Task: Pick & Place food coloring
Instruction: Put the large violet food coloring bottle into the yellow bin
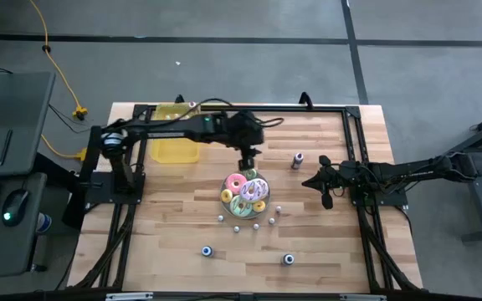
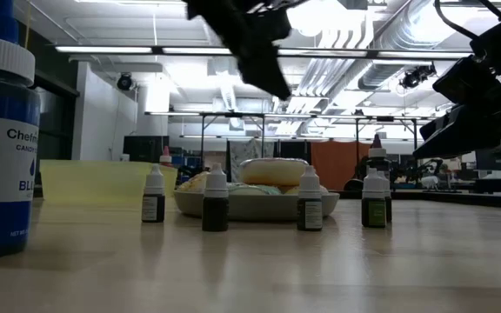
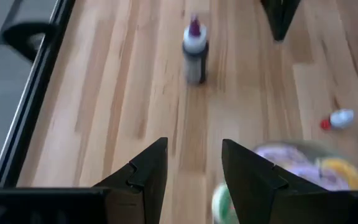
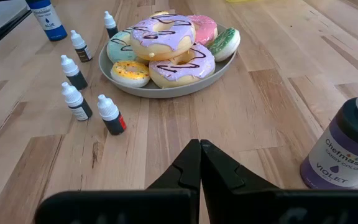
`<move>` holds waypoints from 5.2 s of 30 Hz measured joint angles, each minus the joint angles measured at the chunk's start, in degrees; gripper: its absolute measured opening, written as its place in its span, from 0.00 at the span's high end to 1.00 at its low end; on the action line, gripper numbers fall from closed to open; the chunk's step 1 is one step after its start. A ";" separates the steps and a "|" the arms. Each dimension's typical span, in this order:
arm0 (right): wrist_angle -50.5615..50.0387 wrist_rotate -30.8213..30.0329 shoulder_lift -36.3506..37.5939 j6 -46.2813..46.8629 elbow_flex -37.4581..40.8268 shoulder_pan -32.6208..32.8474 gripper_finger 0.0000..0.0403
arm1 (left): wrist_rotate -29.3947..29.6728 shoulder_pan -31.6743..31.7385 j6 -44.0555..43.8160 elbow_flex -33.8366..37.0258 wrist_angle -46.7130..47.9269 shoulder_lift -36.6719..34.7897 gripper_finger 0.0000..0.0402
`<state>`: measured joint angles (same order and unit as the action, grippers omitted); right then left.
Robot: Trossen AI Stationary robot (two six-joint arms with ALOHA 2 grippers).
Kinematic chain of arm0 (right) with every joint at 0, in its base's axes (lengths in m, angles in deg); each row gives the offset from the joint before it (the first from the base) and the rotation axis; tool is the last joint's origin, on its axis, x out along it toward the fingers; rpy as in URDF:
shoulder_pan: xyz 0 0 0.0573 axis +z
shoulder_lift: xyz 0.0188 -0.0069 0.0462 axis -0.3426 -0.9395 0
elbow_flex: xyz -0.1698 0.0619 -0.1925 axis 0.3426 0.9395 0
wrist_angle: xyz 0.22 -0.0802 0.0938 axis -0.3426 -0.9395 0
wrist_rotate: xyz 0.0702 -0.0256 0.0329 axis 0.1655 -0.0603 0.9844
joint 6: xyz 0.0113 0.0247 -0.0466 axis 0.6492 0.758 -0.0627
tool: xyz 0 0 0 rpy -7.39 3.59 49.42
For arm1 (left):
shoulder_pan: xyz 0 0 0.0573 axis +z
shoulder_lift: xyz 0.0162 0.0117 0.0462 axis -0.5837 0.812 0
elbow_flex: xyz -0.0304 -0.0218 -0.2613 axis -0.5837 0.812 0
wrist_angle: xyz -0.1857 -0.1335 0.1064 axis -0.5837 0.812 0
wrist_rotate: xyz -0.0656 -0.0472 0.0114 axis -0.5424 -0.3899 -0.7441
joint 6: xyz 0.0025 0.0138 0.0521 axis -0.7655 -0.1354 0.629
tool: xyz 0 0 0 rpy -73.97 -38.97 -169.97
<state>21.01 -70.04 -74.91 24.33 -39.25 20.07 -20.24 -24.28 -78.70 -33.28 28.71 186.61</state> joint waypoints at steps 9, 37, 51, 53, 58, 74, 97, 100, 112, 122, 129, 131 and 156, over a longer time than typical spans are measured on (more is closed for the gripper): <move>0.01 -0.01 -0.03 0.00 0.00 0.01 1.00 | -2.34 -0.21 3.64 -14.39 3.13 11.21 0.63; -0.01 0.00 -0.01 0.00 0.01 0.00 1.00 | -16.31 3.08 9.18 -17.27 -9.05 21.60 0.18; -0.03 0.00 0.00 0.00 -0.01 0.02 1.00 | -20.39 3.57 6.74 -17.20 -19.04 26.60 0.23; -0.02 0.00 0.01 0.00 0.00 0.02 1.00 | -20.95 3.57 5.64 -17.21 -21.03 26.65 0.23; -0.02 0.00 0.01 0.00 -0.01 0.02 1.00 | -21.42 3.56 3.82 -18.41 -21.42 28.75 0.23; 0.00 0.02 -0.01 0.00 0.01 0.02 1.00 | -21.09 3.18 2.45 -21.10 -22.26 31.42 0.23; 0.00 0.00 0.00 0.00 0.00 0.02 1.00 | -20.75 2.81 1.02 -21.01 -24.08 32.78 0.28; 0.00 0.00 -0.01 0.00 0.01 0.00 1.00 | -20.70 2.81 0.72 -21.03 -24.48 32.78 0.34; 0.00 0.00 -0.01 0.00 -0.01 0.02 1.00 | -19.51 2.81 -0.90 -21.03 -25.96 33.35 0.46; 0.00 0.00 0.00 0.00 -0.01 0.02 1.00 | -19.26 2.81 -1.79 -21.03 -27.06 33.35 0.46; 0.00 0.00 0.01 0.00 -0.01 0.02 1.00 | -19.44 2.81 -1.81 -21.03 -27.11 33.35 0.46; 0.00 0.00 0.01 0.00 -0.01 0.00 1.00 | -19.86 2.81 -1.81 -21.03 -27.08 33.35 0.46; -0.01 0.00 0.00 0.00 0.00 0.02 1.00 | -19.94 2.39 -1.79 -21.07 -25.21 33.35 0.74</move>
<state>21.00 -70.04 -74.91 24.33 -39.25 20.09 -40.18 -21.89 -80.49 -54.35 3.50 219.96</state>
